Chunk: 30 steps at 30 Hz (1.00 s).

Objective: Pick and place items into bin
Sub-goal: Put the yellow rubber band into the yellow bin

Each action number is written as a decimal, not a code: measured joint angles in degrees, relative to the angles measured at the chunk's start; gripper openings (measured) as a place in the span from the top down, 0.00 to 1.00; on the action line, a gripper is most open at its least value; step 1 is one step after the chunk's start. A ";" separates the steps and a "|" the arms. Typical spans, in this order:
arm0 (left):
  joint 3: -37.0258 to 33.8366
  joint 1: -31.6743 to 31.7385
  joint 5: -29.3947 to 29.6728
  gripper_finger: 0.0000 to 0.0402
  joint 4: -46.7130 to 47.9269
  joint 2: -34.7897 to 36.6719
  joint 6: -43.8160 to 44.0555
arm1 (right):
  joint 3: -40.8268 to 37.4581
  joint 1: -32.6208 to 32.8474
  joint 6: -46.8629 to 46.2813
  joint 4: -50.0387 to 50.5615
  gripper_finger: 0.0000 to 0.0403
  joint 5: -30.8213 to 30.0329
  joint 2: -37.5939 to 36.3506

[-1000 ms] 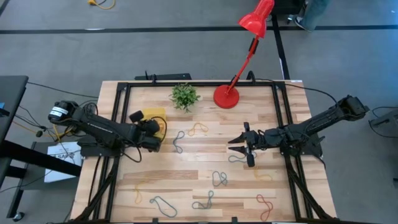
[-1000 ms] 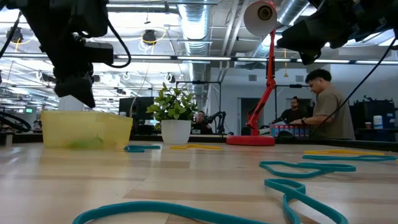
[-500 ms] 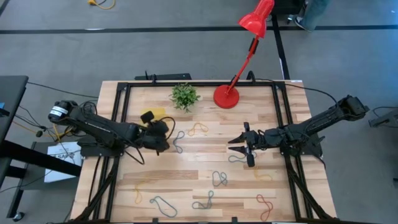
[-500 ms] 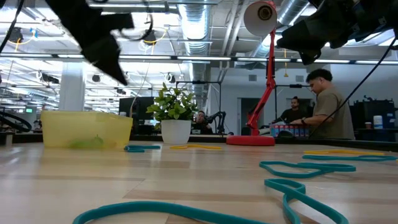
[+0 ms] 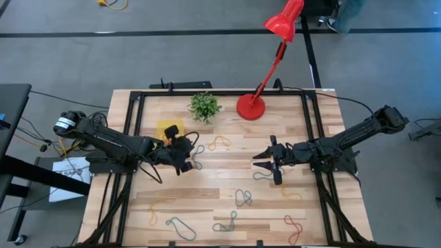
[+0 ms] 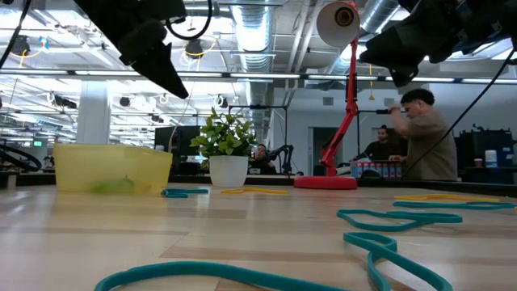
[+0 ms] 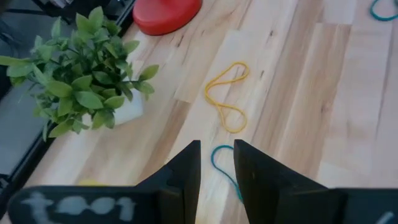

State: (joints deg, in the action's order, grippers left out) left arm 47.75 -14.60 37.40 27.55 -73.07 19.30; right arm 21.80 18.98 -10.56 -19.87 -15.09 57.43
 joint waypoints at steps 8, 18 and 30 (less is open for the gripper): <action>0.00 -4.16 2.66 0.78 6.05 0.01 7.75 | 0.04 0.02 -19.05 16.60 0.75 0.02 -0.02; -0.02 -7.86 6.88 0.78 7.76 -0.01 13.02 | 0.04 0.15 -44.34 38.66 0.76 0.34 5.90; -0.04 -7.85 6.96 0.78 7.81 -0.01 13.00 | 1.03 0.01 -38.45 35.37 0.81 4.61 11.93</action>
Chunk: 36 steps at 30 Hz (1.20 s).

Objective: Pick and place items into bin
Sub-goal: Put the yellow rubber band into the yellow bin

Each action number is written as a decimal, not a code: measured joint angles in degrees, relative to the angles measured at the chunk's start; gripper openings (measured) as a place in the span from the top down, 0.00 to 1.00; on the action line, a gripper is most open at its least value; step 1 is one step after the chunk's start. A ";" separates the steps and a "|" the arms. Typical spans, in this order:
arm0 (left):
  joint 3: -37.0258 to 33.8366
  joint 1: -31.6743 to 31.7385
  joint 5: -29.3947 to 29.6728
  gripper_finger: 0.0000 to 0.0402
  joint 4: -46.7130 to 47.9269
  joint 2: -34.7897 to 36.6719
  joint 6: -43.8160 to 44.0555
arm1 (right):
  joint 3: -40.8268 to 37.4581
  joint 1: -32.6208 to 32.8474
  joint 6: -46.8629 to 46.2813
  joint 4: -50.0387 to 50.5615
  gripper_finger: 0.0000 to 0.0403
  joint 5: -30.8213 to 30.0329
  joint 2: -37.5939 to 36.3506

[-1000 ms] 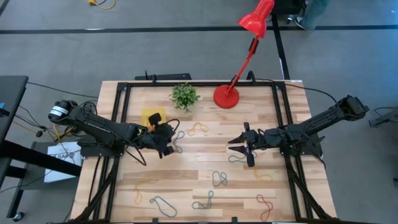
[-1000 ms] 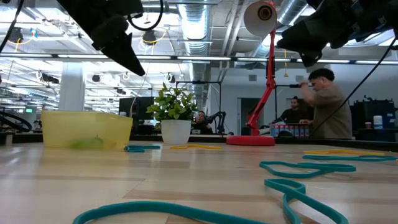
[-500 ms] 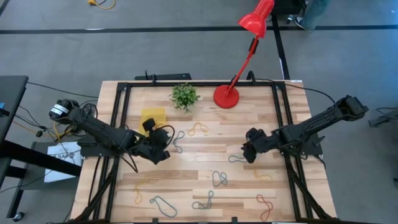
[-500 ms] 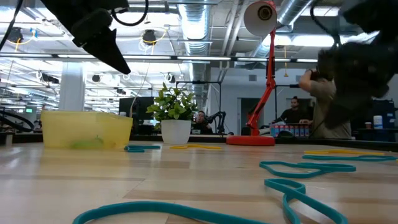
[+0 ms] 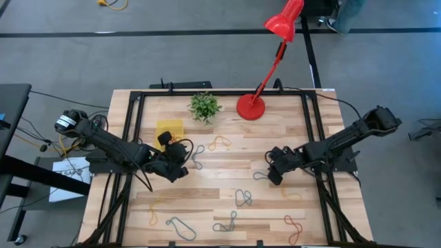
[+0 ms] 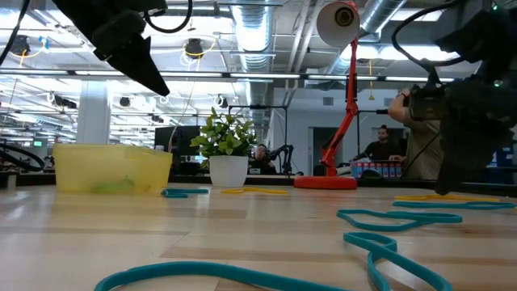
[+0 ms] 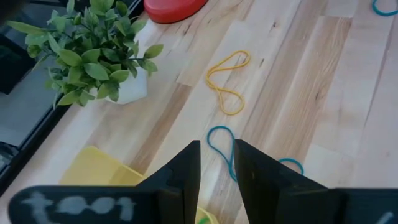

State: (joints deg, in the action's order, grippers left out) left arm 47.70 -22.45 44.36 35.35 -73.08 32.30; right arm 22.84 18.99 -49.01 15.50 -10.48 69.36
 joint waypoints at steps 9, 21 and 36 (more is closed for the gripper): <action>0.00 0.01 0.02 0.78 0.28 0.00 -0.51 | 1.31 -0.31 5.64 4.20 0.83 -1.40 0.02; 0.00 0.01 0.04 0.78 0.29 0.00 -0.51 | 1.33 -5.98 16.53 4.69 0.83 -9.14 0.00; -2.57 0.06 0.30 0.78 -0.13 -0.02 0.26 | 1.31 -7.16 11.81 14.52 0.83 -13.61 0.00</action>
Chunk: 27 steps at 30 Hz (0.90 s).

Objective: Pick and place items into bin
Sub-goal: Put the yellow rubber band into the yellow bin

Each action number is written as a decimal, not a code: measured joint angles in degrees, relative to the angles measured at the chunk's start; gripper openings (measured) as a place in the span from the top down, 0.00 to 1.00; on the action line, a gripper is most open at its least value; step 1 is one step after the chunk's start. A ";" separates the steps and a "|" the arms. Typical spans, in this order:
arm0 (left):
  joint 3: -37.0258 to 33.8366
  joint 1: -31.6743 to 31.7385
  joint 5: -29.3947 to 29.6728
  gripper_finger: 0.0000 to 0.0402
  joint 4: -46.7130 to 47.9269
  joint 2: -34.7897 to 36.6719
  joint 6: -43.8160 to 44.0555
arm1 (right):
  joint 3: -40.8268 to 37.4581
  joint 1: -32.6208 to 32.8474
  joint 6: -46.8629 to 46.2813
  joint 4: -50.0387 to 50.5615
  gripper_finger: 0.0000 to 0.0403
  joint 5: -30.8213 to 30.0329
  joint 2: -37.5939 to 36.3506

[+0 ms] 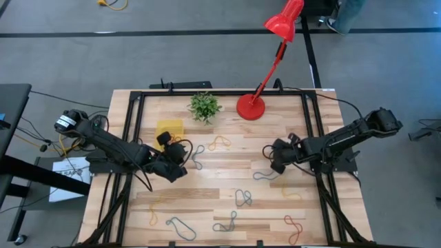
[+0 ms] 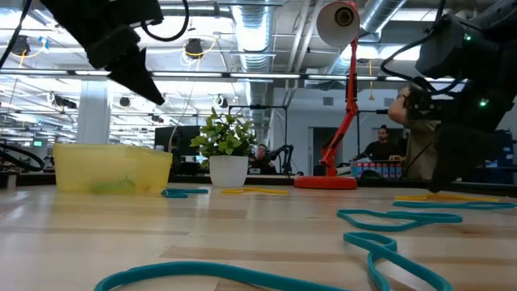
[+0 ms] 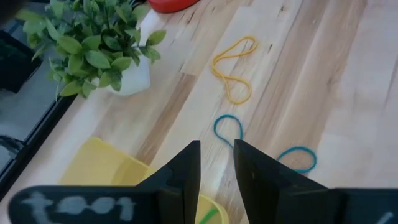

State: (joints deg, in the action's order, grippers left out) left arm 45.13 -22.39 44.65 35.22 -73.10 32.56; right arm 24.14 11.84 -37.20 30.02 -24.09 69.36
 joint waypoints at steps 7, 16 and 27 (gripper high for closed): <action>-2.60 0.00 1.26 0.78 -0.18 0.00 3.14 | 0.00 0.02 -1.80 -0.24 0.83 0.27 0.00; -2.63 0.00 1.26 0.78 -6.33 0.00 1.28 | 0.15 0.03 -1.85 -0.92 0.83 1.40 3.64; -2.63 0.00 1.26 0.78 -10.29 0.00 -3.26 | 0.07 0.04 -3.33 -4.55 0.83 -0.64 7.02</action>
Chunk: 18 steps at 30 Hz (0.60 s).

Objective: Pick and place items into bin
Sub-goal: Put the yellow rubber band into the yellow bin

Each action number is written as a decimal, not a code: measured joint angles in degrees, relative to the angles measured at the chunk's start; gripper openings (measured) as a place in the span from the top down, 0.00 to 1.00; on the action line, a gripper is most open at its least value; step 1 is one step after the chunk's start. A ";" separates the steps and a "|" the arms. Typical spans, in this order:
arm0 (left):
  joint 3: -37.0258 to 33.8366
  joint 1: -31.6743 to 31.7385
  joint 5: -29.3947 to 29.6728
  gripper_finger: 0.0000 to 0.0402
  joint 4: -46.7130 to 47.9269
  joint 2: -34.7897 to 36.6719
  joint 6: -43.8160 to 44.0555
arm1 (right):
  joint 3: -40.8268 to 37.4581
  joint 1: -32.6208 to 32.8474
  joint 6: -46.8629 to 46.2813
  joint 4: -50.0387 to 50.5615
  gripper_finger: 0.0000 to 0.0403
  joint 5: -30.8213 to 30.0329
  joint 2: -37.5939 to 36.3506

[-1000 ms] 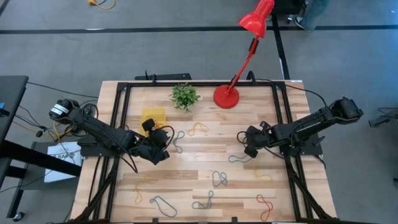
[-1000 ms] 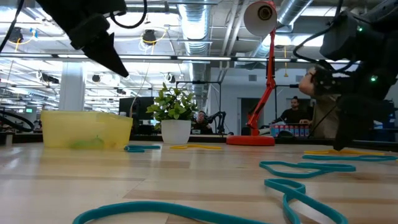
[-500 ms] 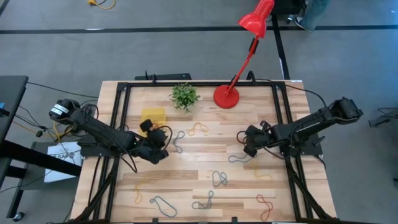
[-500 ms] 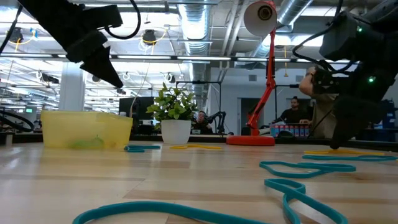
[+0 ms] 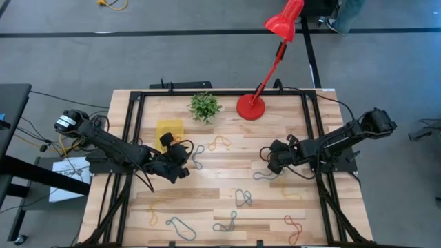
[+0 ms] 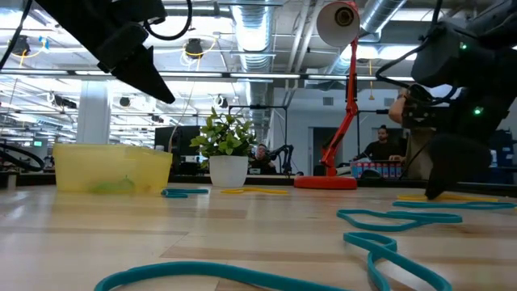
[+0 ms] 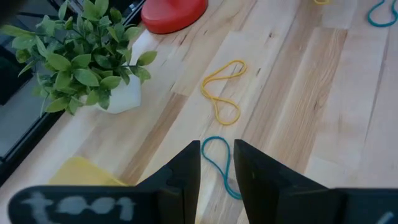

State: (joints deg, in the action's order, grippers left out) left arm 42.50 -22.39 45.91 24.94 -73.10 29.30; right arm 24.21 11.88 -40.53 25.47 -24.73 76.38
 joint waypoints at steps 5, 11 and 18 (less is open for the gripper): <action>0.00 0.00 0.00 0.78 0.01 0.00 0.00 | -0.07 -0.09 0.00 -2.17 0.83 -0.04 0.17; 0.00 0.00 -0.02 0.78 0.00 0.00 0.00 | -0.05 -0.05 0.09 -2.33 0.89 0.53 0.17; 0.00 0.00 -0.02 0.78 -0.01 0.00 0.00 | -0.21 -0.04 6.33 -4.79 0.97 0.50 0.24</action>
State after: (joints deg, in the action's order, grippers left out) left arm 42.50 -22.39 45.89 24.93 -73.10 29.30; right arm 24.00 11.84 -34.20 20.68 -24.23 76.62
